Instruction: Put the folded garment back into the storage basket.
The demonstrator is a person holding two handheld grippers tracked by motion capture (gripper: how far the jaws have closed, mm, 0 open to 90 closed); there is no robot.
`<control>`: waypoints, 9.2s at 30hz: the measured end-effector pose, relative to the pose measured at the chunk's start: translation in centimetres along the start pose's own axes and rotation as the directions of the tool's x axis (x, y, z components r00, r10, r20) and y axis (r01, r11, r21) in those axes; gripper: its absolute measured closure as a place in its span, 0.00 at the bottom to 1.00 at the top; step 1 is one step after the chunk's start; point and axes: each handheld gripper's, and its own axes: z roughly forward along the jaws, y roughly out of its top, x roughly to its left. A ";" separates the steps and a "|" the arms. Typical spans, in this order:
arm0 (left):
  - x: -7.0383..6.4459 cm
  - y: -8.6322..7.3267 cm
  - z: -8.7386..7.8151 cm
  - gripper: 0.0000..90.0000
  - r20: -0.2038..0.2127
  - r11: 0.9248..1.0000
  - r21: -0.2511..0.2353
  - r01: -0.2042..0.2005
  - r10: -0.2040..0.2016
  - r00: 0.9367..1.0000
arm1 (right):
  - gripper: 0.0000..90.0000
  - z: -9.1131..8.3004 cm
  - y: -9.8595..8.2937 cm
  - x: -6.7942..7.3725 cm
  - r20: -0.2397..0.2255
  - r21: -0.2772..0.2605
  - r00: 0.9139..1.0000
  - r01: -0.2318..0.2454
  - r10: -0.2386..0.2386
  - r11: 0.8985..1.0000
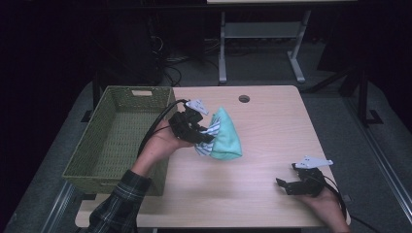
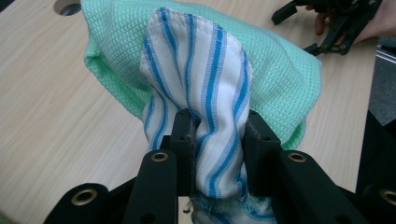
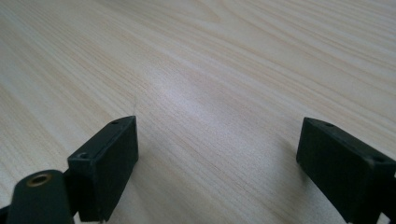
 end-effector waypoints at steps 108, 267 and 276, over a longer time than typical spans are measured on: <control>11.2 -21.8 -5.1 0.75 -0.392 0.842 -0.010 0.539 -0.499 0.773 | 0.13 0.1 0.1 0.0 0.007 0.002 1.000 -0.011 0.011 1.000; -2.7 -5.0 5.4 0.15 -0.071 0.952 -0.251 0.174 -0.198 0.978 | 0.13 0.1 0.0 0.0 0.008 0.001 1.000 -0.012 0.012 1.000; -3.5 -5.5 8.8 0.15 -0.075 0.969 -0.192 0.153 -0.170 0.983 | 0.13 0.1 0.0 -0.1 0.008 0.002 1.000 -0.012 0.012 1.000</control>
